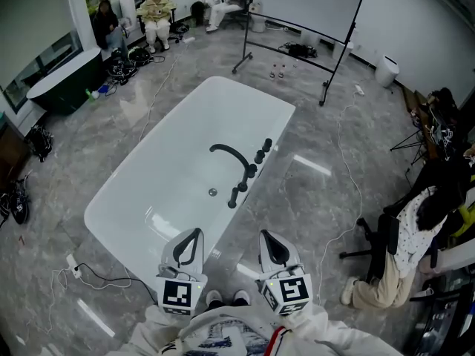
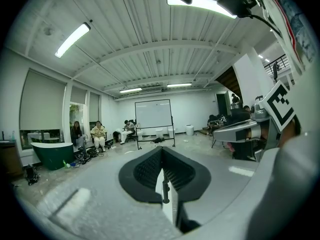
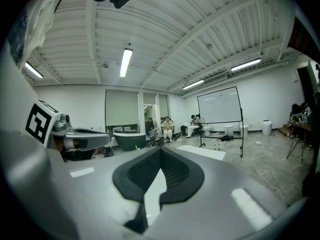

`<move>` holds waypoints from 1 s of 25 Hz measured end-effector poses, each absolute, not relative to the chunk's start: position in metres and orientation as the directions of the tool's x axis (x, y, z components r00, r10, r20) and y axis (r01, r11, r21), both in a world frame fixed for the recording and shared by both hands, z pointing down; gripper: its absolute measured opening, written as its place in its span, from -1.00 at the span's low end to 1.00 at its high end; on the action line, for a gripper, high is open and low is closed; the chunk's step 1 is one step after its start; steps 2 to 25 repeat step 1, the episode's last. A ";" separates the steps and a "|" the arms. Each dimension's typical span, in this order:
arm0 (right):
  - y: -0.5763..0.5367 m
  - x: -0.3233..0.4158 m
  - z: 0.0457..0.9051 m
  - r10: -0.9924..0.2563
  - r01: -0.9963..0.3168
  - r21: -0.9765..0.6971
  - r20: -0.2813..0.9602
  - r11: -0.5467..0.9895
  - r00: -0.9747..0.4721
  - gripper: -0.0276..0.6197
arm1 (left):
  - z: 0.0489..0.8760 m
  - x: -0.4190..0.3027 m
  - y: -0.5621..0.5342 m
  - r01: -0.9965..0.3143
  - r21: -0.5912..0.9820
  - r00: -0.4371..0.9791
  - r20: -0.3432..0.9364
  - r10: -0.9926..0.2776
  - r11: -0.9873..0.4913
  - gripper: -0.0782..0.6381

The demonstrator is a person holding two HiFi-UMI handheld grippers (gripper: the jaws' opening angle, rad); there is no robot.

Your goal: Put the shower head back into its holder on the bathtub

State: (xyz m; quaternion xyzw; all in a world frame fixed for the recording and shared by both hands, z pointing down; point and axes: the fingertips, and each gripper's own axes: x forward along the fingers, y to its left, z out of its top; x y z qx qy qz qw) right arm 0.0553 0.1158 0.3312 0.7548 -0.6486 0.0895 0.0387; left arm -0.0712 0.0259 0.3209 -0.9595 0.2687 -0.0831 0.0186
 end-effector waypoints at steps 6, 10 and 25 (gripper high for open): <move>0.117 0.055 0.332 -0.972 -0.986 -0.058 0.186 -0.157 0.144 -0.90 | 0.321 -0.071 0.027 -0.512 -0.080 0.842 0.150 -0.518 -0.855 -0.80; 0.117 0.055 0.332 -0.972 -0.986 -0.058 0.186 -0.157 0.144 -0.90 | 0.321 -0.071 0.027 -0.512 -0.080 0.842 0.150 -0.518 -0.855 -0.80; 0.117 0.055 0.332 -0.972 -0.986 -0.058 0.186 -0.157 0.144 -0.90 | 0.321 -0.071 0.027 -0.512 -0.080 0.842 0.150 -0.518 -0.855 -0.80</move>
